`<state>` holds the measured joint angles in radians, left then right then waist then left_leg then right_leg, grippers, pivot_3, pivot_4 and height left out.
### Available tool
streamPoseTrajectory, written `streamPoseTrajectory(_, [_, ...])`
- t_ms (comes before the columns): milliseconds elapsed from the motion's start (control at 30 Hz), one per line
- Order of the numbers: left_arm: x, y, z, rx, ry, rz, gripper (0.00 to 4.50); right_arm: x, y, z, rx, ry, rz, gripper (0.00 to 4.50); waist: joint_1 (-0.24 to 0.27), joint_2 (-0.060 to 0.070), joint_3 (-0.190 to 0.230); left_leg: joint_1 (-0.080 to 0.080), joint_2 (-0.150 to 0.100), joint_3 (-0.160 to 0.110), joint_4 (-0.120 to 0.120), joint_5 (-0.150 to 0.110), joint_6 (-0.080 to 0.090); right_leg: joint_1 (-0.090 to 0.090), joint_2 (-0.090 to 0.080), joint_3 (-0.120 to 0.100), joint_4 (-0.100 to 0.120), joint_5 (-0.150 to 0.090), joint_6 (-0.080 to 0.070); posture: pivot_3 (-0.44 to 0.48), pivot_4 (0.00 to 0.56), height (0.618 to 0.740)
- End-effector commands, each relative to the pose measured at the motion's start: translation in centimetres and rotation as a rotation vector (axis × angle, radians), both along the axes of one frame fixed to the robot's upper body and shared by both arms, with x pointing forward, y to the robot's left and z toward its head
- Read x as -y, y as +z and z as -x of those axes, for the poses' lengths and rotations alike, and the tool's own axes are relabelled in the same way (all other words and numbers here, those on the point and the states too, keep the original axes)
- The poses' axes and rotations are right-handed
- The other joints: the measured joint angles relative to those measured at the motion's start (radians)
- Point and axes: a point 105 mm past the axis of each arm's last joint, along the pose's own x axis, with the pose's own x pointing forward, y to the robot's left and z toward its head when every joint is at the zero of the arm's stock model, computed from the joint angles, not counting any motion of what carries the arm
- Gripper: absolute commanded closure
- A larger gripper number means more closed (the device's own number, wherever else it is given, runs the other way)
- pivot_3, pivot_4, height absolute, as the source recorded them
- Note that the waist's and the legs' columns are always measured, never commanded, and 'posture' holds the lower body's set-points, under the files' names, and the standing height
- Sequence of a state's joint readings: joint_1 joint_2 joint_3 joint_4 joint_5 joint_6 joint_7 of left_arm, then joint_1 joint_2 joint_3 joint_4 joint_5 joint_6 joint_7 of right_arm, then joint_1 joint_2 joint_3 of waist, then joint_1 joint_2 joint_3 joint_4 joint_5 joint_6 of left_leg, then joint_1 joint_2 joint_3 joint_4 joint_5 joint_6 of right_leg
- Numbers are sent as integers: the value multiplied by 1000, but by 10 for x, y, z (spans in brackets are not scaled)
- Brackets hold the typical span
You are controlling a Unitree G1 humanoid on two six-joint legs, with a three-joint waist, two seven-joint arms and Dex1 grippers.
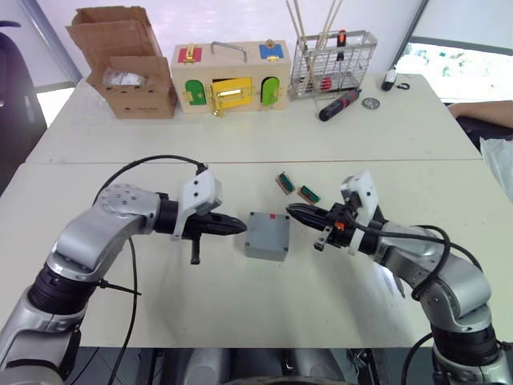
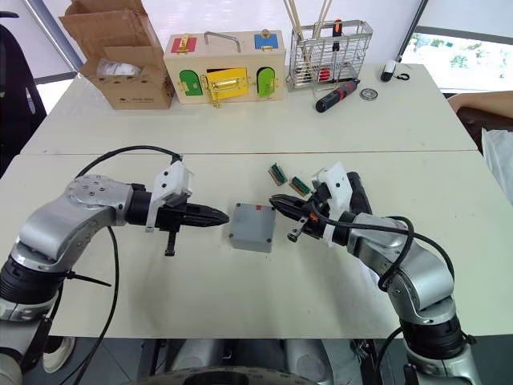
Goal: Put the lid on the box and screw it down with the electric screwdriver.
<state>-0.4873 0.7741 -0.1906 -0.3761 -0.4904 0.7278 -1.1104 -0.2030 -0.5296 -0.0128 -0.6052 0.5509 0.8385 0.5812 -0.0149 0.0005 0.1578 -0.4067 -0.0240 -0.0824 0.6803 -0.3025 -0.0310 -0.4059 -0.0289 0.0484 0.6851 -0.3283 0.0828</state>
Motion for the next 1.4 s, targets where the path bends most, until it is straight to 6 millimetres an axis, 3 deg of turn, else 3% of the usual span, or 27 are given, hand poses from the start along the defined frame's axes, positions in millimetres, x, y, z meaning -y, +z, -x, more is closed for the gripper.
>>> streamPoseTrajectory(33, [4,7,2,39,-30,5,4500,-2,7,4,38,-2,-10,4461,1,0,0,0,0,0,0,0,0,0,0,0,0,0,0,0,150,740])
streamPoseTrajectory(1400, [6,9,-2,29,-12,19,4500,0,-11,-2,6,-28,1,4461,1,0,0,0,0,0,0,0,0,0,0,0,0,0,0,0,150,740])
